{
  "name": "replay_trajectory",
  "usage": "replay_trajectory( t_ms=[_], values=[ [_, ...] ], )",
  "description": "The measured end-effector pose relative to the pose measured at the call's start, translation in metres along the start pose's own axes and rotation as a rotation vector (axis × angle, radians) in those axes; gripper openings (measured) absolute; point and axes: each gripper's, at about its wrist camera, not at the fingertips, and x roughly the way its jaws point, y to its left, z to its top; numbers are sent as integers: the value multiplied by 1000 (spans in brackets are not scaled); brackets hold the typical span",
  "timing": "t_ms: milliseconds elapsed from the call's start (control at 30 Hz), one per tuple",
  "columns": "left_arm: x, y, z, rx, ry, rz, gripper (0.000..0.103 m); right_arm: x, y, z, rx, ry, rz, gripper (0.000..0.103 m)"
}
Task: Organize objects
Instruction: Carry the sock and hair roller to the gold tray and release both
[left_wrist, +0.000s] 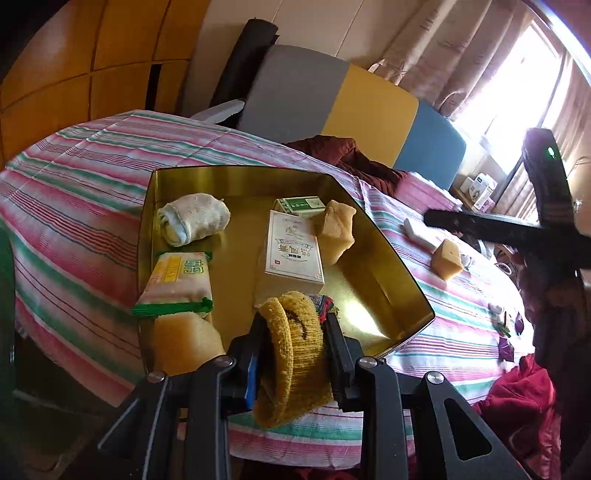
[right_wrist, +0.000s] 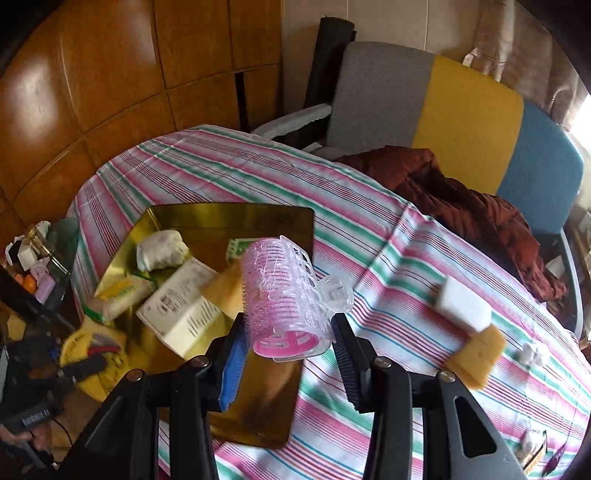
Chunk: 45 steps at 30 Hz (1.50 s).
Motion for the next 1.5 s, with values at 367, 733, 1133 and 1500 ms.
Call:
replay_trajectory(
  t_ms=[367, 733, 1133, 1500],
  values=[
    [18, -5, 7, -6, 23, -3, 42, 44, -4, 16, 115, 91, 25, 56],
    [19, -11, 5, 21, 0, 72, 55, 39, -9, -23, 162, 121, 47, 66],
    [6, -17, -1, 54, -26, 114, 58, 28, -8, -61, 199, 127, 12, 68],
    [-8, -22, -3, 60, -54, 156, 69, 6, -7, -89, 205, 74, 16, 78]
  ],
)
